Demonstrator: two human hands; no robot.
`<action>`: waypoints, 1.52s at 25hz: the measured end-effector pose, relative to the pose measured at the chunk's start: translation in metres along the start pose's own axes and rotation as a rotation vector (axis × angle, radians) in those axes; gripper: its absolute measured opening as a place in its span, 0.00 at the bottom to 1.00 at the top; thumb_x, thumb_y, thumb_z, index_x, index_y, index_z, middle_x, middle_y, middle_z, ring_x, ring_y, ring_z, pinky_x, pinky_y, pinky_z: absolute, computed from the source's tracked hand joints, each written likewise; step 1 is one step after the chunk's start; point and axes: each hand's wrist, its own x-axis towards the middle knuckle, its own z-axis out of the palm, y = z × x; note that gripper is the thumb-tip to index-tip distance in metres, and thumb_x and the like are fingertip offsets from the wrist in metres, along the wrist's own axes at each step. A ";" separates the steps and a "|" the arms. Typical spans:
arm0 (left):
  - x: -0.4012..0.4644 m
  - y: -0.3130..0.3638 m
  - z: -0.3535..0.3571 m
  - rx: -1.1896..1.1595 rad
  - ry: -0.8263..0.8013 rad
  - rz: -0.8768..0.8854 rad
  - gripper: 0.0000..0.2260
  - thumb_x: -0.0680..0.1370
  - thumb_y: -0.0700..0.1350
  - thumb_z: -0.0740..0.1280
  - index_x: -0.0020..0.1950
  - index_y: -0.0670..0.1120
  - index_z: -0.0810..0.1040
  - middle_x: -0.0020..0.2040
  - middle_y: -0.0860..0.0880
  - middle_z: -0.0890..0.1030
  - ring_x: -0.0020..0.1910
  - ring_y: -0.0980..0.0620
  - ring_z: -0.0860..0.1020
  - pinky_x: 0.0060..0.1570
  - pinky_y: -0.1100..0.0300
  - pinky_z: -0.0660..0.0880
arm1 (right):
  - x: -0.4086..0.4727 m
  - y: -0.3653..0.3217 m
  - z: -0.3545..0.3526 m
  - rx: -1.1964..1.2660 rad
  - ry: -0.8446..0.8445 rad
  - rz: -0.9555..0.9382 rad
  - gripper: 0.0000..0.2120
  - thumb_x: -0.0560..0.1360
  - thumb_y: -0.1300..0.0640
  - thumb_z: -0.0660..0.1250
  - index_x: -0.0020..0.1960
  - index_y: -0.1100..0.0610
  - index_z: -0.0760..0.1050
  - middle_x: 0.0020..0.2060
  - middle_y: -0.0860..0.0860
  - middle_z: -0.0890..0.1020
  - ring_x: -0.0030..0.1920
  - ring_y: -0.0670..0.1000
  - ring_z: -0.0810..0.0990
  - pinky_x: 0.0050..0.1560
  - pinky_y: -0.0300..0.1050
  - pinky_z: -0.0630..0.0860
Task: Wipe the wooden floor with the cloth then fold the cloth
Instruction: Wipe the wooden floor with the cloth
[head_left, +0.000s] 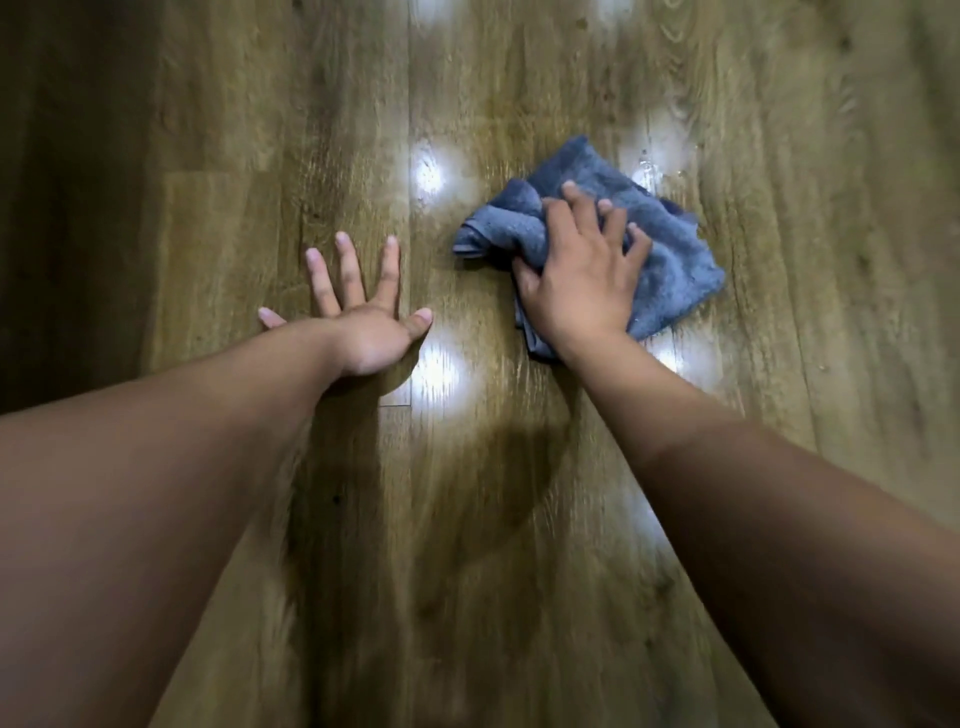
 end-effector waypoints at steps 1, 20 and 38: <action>0.001 0.002 0.001 0.003 0.013 -0.001 0.34 0.81 0.69 0.50 0.73 0.69 0.25 0.73 0.55 0.18 0.74 0.47 0.21 0.63 0.19 0.37 | -0.009 0.000 -0.002 0.010 0.000 -0.007 0.27 0.73 0.42 0.67 0.70 0.48 0.68 0.75 0.48 0.66 0.73 0.58 0.62 0.70 0.61 0.57; -0.011 0.128 0.126 0.210 0.690 0.414 0.27 0.80 0.58 0.52 0.80 0.55 0.61 0.83 0.48 0.55 0.82 0.45 0.49 0.74 0.30 0.45 | -0.046 0.235 -0.033 -0.097 0.115 0.549 0.29 0.73 0.36 0.60 0.67 0.52 0.69 0.70 0.53 0.69 0.65 0.65 0.67 0.62 0.68 0.61; -0.008 0.125 0.130 0.119 0.791 0.436 0.26 0.80 0.58 0.54 0.77 0.55 0.66 0.81 0.49 0.60 0.82 0.47 0.52 0.76 0.33 0.45 | -0.229 0.166 -0.029 -0.068 0.004 0.090 0.37 0.65 0.40 0.64 0.73 0.49 0.68 0.74 0.47 0.69 0.68 0.58 0.69 0.61 0.56 0.63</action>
